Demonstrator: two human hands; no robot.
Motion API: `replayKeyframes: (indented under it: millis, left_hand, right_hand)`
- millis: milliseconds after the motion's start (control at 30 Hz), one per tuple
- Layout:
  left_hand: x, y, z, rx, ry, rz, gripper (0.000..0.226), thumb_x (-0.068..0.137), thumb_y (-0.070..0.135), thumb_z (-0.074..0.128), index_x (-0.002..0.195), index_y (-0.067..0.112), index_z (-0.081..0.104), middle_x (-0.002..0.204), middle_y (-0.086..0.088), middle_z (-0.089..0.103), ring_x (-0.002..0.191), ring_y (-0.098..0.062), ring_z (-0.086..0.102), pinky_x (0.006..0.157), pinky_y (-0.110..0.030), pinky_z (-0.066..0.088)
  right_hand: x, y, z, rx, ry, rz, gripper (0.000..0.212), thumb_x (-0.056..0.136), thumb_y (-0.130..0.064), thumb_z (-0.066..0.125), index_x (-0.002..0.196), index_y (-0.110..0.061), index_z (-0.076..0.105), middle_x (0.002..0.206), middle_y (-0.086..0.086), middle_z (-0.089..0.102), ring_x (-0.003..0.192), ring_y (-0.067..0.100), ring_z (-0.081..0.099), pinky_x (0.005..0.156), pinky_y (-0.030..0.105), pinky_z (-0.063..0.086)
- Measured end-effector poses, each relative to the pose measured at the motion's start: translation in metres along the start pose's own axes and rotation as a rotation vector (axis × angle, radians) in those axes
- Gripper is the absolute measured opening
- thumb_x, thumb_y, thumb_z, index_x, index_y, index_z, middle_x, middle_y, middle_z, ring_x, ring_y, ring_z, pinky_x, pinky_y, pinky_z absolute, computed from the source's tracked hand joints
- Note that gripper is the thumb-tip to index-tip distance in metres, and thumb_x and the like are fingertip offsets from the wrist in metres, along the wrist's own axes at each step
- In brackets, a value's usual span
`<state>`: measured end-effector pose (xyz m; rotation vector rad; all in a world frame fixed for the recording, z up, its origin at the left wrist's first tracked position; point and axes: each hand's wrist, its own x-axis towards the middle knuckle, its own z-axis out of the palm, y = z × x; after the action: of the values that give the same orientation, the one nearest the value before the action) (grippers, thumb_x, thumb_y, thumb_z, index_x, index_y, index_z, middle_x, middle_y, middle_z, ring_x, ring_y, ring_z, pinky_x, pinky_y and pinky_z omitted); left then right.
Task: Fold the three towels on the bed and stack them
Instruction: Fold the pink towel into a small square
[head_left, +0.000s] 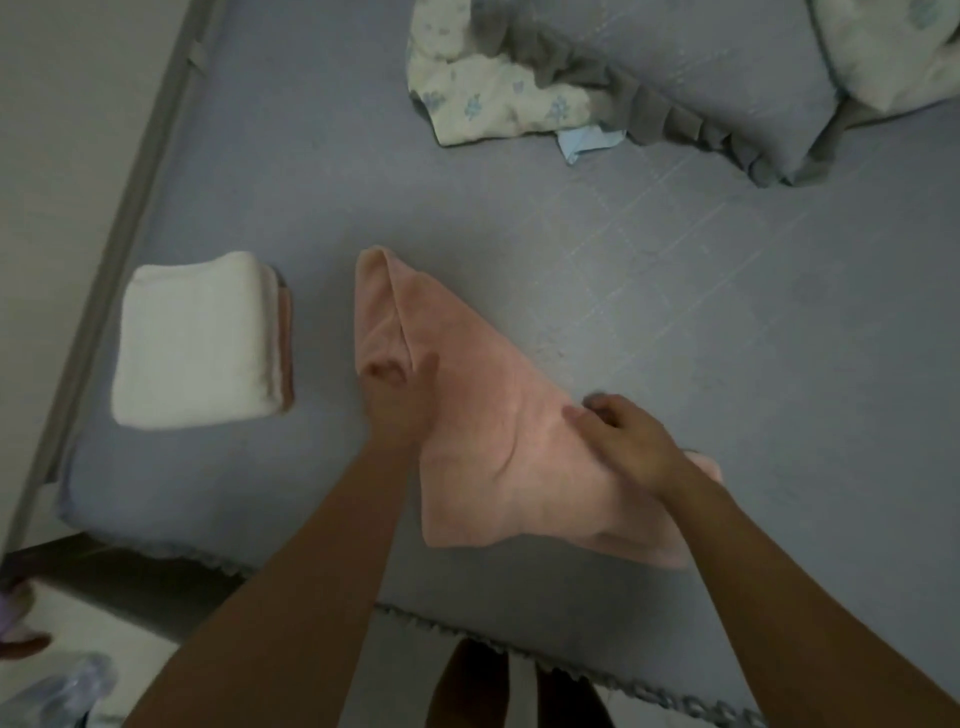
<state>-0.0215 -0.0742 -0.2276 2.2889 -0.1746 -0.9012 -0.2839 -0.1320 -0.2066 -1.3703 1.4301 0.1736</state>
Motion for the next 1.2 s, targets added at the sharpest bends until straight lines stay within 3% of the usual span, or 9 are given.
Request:
replayKeyframes:
  millis: [133, 233, 300, 433, 667, 800, 900, 1033, 1200]
  left_hand:
    - [-0.002, 0.021, 0.004, -0.097, -0.042, -0.043, 0.061, 0.081, 0.024, 0.072, 0.135, 0.004, 0.049, 0.127, -0.008, 0.061, 0.113, -0.019, 0.059, 0.089, -0.025, 0.046]
    - [-0.033, 0.042, 0.008, -0.204, -0.183, 0.347, 0.033, 0.092, 0.004, 0.056, 0.125, 0.003, 0.051, 0.106, -0.004, 0.055, 0.089, 0.011, 0.061, 0.069, -0.009, 0.049]
    - [-0.054, 0.057, 0.013, -0.098, -0.211, 0.631, 0.032, 0.084, 0.011, 0.061, 0.113, 0.023, 0.057, 0.091, 0.008, 0.054, 0.072, 0.007, 0.058, 0.067, -0.017, 0.049]
    - [-0.086, 0.069, 0.044, 0.098, -0.574, 0.975, 0.03, 0.087, 0.018, 0.059, 0.114, 0.025, 0.069, 0.097, 0.017, 0.06, 0.088, 0.01, 0.057, 0.083, -0.01, 0.043]
    - [-0.039, 0.044, 0.06, 0.187, -0.324, 0.259, 0.054, 0.081, 0.01, 0.068, 0.133, 0.011, 0.053, 0.133, -0.013, 0.054, 0.109, -0.019, 0.057, 0.1, -0.03, 0.044]
    - [-0.028, 0.042, 0.056, 0.081, -0.536, 0.19, 0.052, 0.079, 0.018, 0.075, 0.127, 0.016, 0.055, 0.092, 0.002, 0.069, 0.07, -0.006, 0.067, 0.067, -0.025, 0.058]
    - [-0.035, 0.054, 0.06, 0.201, -0.666, 0.296, 0.02, 0.081, 0.028, 0.071, 0.095, 0.015, 0.066, 0.059, 0.007, 0.068, 0.044, 0.002, 0.058, 0.044, -0.017, 0.042]
    - [-0.036, 0.08, 0.06, 0.311, -0.461, 0.409, 0.025, 0.091, 0.022, 0.062, 0.087, -0.002, 0.068, 0.076, -0.018, 0.069, 0.069, -0.023, 0.066, 0.065, -0.037, 0.051]
    - [0.007, 0.145, 0.006, -0.39, -0.265, 0.179, 0.015, 0.099, 0.02, 0.05, 0.094, 0.011, 0.061, 0.09, -0.013, 0.061, 0.084, -0.021, 0.059, 0.076, -0.04, 0.052]
  right_hand:
    - [-0.004, -0.011, 0.021, -0.151, -0.098, -0.038, 0.052, 0.09, -0.039, 0.06, 0.138, -0.021, 0.051, 0.133, 0.005, 0.061, 0.12, 0.026, 0.056, 0.09, 0.026, 0.036]
    - [-0.014, 0.005, 0.003, -0.045, 0.016, 0.081, 0.046, 0.086, -0.034, 0.063, 0.13, -0.021, 0.059, 0.125, 0.007, 0.066, 0.113, 0.027, 0.06, 0.086, 0.024, 0.036]
    - [-0.023, 0.019, -0.013, -0.055, 0.209, 0.178, 0.037, 0.084, -0.035, 0.066, 0.117, -0.017, 0.064, 0.116, 0.012, 0.069, 0.105, 0.03, 0.062, 0.081, 0.028, 0.04]
    - [-0.036, 0.018, -0.034, 0.11, 0.57, 0.17, 0.043, 0.086, -0.038, 0.067, 0.121, -0.013, 0.059, 0.118, 0.009, 0.066, 0.103, 0.027, 0.063, 0.084, 0.032, 0.045]
    - [-0.014, -0.047, -0.006, 0.203, 0.378, 0.075, 0.035, 0.081, -0.055, 0.064, 0.102, -0.028, 0.062, 0.093, -0.013, 0.067, 0.089, 0.012, 0.062, 0.08, 0.028, 0.045]
    - [0.011, -0.062, 0.012, 0.282, 0.338, 0.159, 0.059, 0.077, -0.067, 0.059, 0.111, -0.019, 0.063, 0.108, 0.0, 0.069, 0.1, 0.022, 0.063, 0.093, 0.038, 0.049]
    - [0.021, -0.066, 0.014, 0.332, 0.402, 0.249, 0.052, 0.079, -0.061, 0.059, 0.106, -0.016, 0.063, 0.107, 0.003, 0.069, 0.101, 0.025, 0.063, 0.091, 0.038, 0.048]
    - [0.017, -0.064, -0.006, 0.435, 0.46, 0.204, 0.015, 0.084, -0.03, 0.059, 0.091, -0.019, 0.067, 0.089, 0.002, 0.071, 0.08, 0.019, 0.064, 0.061, 0.027, 0.045]
    - [-0.01, -0.038, -0.071, 0.592, 0.795, 0.214, 0.021, 0.072, -0.029, 0.051, 0.076, -0.015, 0.067, 0.068, 0.0, 0.062, 0.069, 0.018, 0.055, 0.063, 0.036, 0.046]
